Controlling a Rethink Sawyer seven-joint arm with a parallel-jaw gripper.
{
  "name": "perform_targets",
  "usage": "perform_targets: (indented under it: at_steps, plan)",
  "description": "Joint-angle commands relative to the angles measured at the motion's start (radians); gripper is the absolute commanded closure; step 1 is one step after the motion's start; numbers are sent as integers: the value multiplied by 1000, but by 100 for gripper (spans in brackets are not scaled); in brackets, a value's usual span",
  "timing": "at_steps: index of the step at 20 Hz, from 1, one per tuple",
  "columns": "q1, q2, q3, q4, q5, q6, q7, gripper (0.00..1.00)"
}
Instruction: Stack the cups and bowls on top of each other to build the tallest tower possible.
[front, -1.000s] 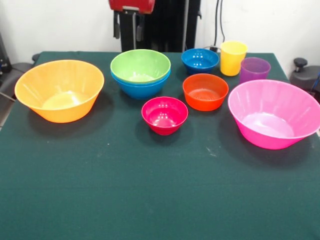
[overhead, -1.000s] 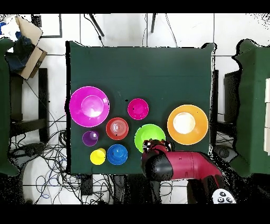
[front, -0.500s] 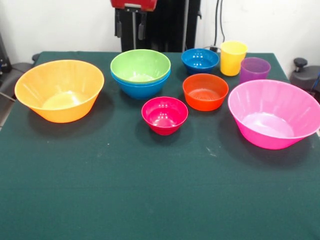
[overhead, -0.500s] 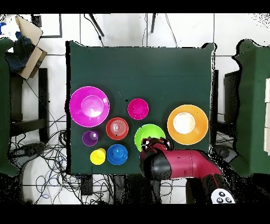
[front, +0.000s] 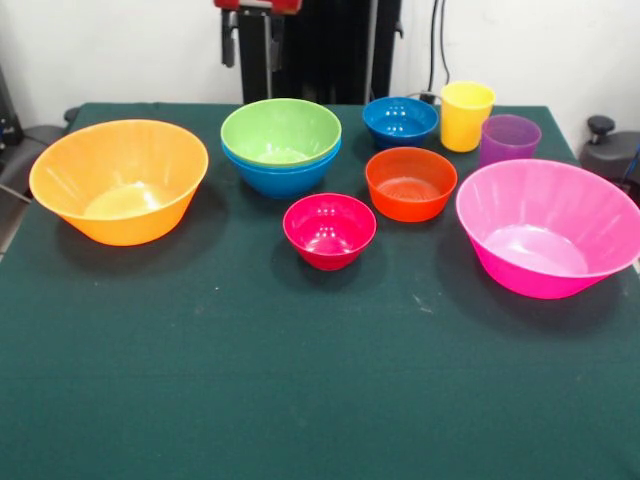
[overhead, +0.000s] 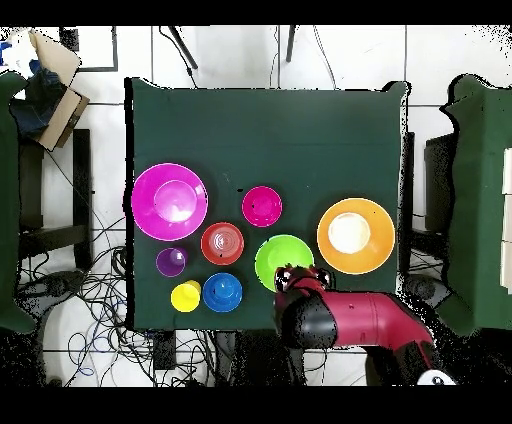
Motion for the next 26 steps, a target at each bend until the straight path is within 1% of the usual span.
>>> perform_targets:
  at_steps: [1, 5, 7, 9, 12, 14, 18, 23, 26]
  plan:
    - [-71, 6, 101, 110, -64, 70, -125, 0]
    - [-105, 8, 120, 126, -83, 68, -132, 0]
    - [-111, 11, 125, 131, -92, 68, -128, 0]
    - [-99, 30, 114, 126, -113, 52, -104, 0]
    - [-64, 80, 72, 110, -164, 4, -51, 0]
    - [-52, 106, 58, 107, -188, -20, -27, 0]
    - [-36, 144, 37, 102, -228, -47, 7, 0]
    - [-7, 231, -14, 67, -292, -109, 57, 0]
    - [-8, 278, -31, 48, -317, -136, 63, 0]
